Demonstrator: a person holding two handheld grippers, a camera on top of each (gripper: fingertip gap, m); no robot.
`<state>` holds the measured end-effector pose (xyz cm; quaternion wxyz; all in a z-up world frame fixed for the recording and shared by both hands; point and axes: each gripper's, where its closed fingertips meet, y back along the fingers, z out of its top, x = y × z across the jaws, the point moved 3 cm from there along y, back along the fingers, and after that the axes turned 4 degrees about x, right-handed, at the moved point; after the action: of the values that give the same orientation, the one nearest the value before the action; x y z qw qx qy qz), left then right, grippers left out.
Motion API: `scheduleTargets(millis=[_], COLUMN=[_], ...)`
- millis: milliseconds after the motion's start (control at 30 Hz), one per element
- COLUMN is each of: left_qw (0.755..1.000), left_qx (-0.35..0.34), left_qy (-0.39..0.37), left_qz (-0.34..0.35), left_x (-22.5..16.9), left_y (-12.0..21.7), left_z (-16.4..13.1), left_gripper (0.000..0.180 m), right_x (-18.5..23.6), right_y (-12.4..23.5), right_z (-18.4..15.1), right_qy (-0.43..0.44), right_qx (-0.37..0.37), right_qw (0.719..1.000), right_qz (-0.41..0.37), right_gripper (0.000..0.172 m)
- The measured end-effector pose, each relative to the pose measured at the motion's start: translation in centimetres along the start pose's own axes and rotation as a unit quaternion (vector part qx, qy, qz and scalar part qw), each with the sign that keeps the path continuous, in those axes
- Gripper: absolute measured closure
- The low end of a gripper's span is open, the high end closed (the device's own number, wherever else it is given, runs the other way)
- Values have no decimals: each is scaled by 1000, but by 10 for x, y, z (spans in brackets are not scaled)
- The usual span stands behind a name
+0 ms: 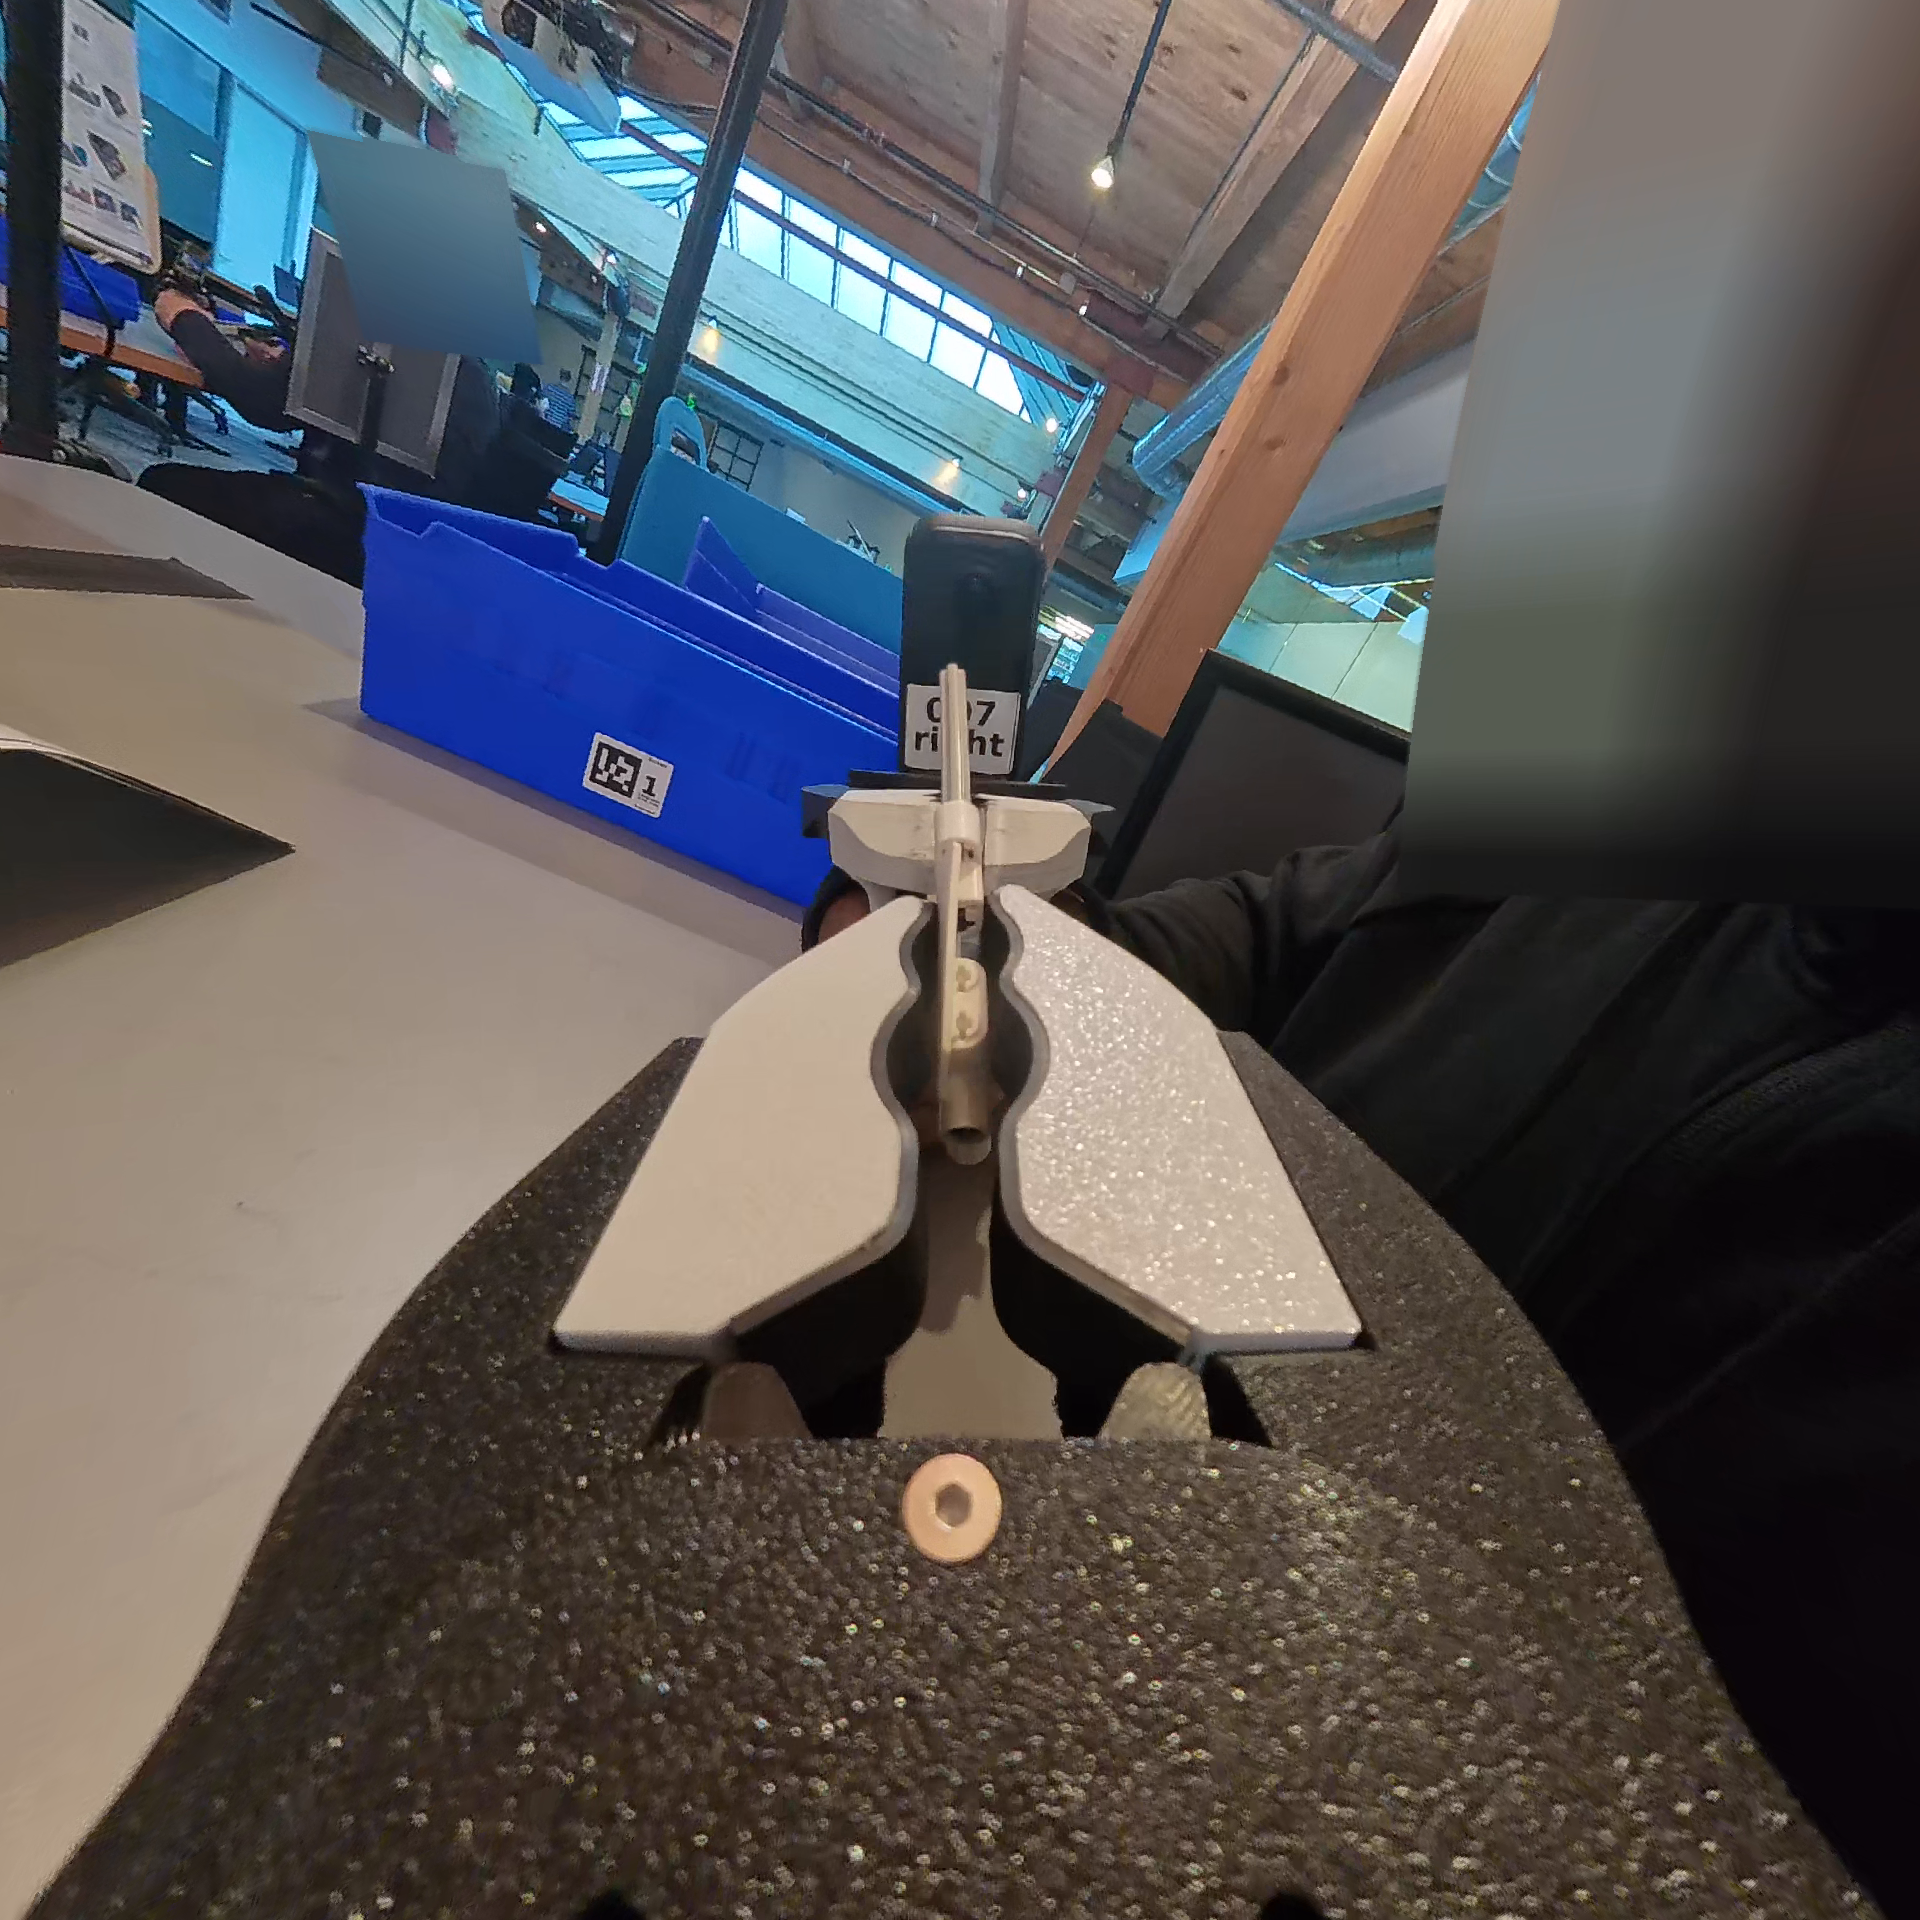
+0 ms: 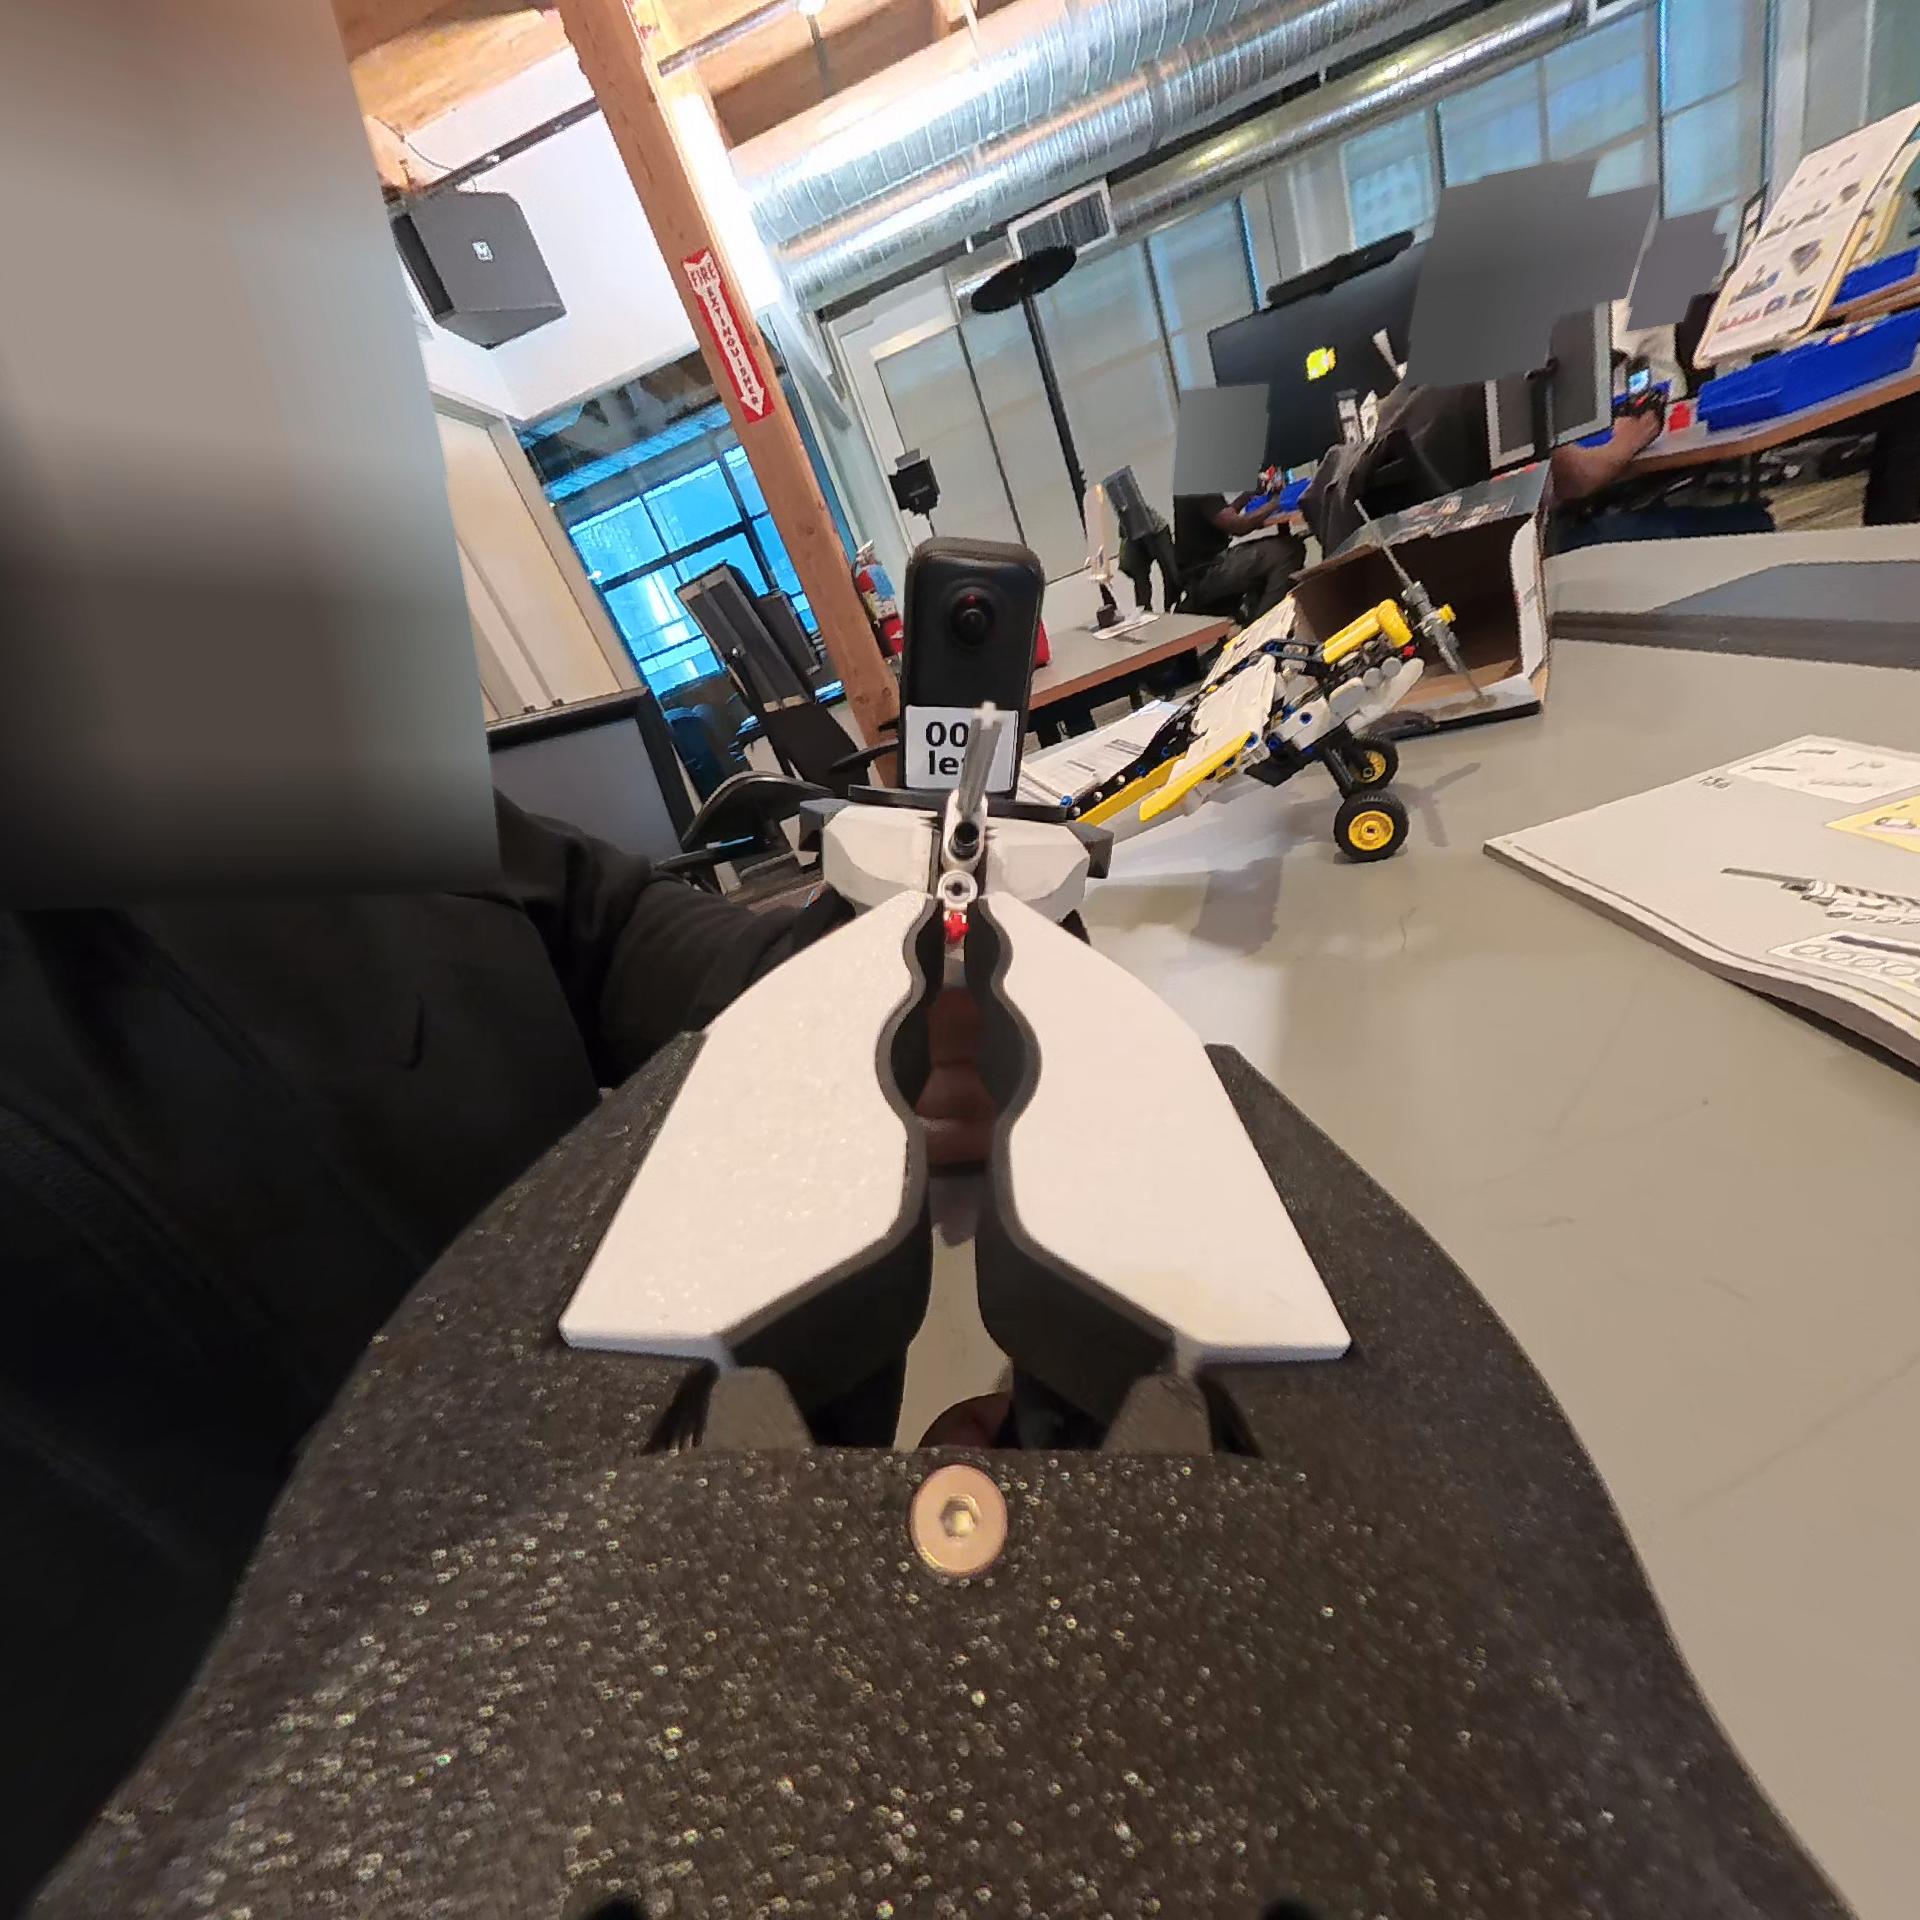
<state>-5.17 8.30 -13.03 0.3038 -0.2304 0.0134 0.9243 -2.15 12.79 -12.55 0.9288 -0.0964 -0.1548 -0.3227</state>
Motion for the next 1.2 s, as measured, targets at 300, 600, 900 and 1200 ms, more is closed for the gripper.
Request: scheduleTargets(millis=[300, 600, 900, 1200], left_qw=[1000, 995, 990, 975], left_qx=[2, -60, -80, -63], left_qy=[2, 84, 111, 132], left_qz=[12, 12, 37, 170], left_x=[3, 17, 27, 69], left_y=[-1, 7, 9, 0], left_z=[0, 12, 15, 20], left_gripper=[173, 173, 173, 173], right_x=[-2, -14, -19, -57], right_y=[-2, 13, 2, 3], right_z=[-2, 14, 2, 14], right_qy=[-9, 153, 221, 228], right_qx=[4, -24, 24, 34], right_qw=[1000, 980, 961, 949], right_qz=[-1, -126, -166, -214], right_gripper=[168, 151, 143, 142])
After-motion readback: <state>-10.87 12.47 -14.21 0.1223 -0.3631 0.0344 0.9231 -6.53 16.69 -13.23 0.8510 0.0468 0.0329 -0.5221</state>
